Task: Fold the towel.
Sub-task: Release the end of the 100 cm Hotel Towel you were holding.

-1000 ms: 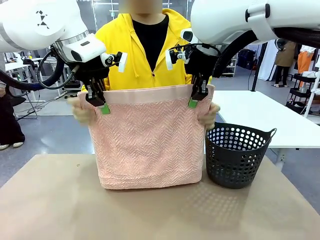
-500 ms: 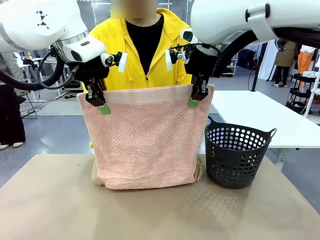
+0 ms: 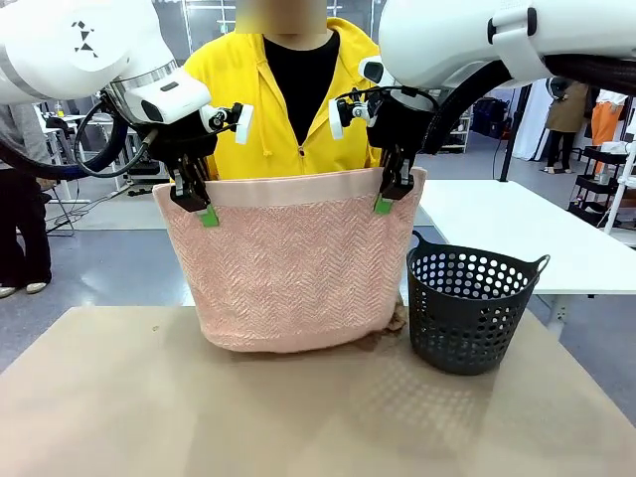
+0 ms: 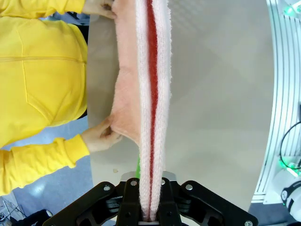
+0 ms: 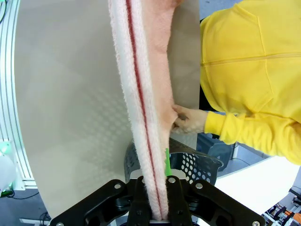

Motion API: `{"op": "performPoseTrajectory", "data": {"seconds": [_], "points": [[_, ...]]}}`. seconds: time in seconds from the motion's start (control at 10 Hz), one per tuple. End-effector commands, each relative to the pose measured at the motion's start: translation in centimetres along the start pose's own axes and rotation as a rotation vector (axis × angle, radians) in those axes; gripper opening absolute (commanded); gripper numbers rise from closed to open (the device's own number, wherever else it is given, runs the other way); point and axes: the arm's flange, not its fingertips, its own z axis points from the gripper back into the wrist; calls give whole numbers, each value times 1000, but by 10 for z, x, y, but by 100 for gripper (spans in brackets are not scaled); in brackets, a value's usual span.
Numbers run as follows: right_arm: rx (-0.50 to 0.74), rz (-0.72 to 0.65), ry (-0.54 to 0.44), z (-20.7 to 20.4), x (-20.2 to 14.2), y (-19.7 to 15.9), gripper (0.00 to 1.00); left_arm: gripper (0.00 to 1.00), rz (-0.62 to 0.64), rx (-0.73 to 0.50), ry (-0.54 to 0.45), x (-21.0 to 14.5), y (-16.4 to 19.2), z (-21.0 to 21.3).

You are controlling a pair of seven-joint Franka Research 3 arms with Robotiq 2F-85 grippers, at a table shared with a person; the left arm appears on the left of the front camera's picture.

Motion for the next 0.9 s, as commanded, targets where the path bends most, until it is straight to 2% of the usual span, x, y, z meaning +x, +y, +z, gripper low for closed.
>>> {"op": "performPoseTrajectory", "data": {"seconds": [0.0,0.8], "points": [[-8,-1,5,1,-3,0,0,0,1,-1,0,-1,0,0],[-8,-1,5,1,-3,0,0,0,1,-1,0,-1,0,0]]}}
